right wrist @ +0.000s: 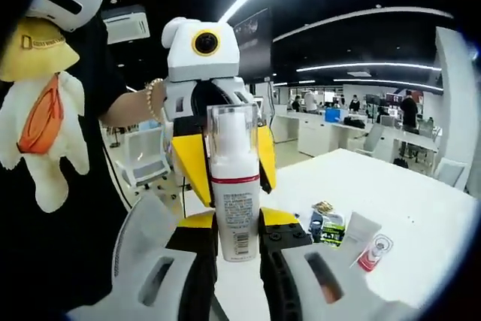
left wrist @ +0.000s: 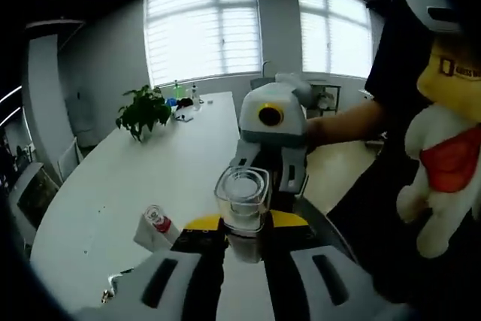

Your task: Arrange the skincare products in the storage area until every visible bottle or jar stands upright without overlapping.

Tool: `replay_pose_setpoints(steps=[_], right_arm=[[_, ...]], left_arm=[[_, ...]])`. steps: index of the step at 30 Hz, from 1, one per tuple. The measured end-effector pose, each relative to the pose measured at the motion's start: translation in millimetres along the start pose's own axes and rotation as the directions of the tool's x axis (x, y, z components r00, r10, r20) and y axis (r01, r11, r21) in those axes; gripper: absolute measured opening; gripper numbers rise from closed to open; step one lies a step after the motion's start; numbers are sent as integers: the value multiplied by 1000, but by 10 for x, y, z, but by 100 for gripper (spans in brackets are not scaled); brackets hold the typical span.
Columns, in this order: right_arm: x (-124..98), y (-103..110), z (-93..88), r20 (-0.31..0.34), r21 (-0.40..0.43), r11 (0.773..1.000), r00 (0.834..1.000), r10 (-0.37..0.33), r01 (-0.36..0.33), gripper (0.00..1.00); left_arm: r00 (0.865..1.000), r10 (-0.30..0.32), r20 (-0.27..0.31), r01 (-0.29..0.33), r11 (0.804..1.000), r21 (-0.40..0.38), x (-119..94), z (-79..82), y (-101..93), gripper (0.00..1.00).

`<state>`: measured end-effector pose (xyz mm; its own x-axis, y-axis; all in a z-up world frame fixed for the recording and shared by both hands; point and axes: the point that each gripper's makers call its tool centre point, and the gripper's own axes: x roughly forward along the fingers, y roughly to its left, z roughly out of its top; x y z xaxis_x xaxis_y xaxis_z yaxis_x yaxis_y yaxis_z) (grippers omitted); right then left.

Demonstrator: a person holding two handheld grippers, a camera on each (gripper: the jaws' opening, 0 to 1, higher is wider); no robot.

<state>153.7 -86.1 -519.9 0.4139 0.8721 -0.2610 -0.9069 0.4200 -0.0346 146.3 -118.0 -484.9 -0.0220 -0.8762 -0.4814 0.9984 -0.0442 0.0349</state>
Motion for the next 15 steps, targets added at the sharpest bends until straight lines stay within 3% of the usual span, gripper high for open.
replay_pose_setpoints(steps=[8, 15], right_arm=[[31, -166, -410, -94, 7, 998, 994, -55, 56, 20], [61, -277, -704, -166, 44, 994, 982, -88, 96, 21]], left_arm=[[998, -3, -67, 1, 1000, -20, 299, -281, 88, 17], [997, 2, -75, -7, 998, -64, 497, -462, 161, 17]])
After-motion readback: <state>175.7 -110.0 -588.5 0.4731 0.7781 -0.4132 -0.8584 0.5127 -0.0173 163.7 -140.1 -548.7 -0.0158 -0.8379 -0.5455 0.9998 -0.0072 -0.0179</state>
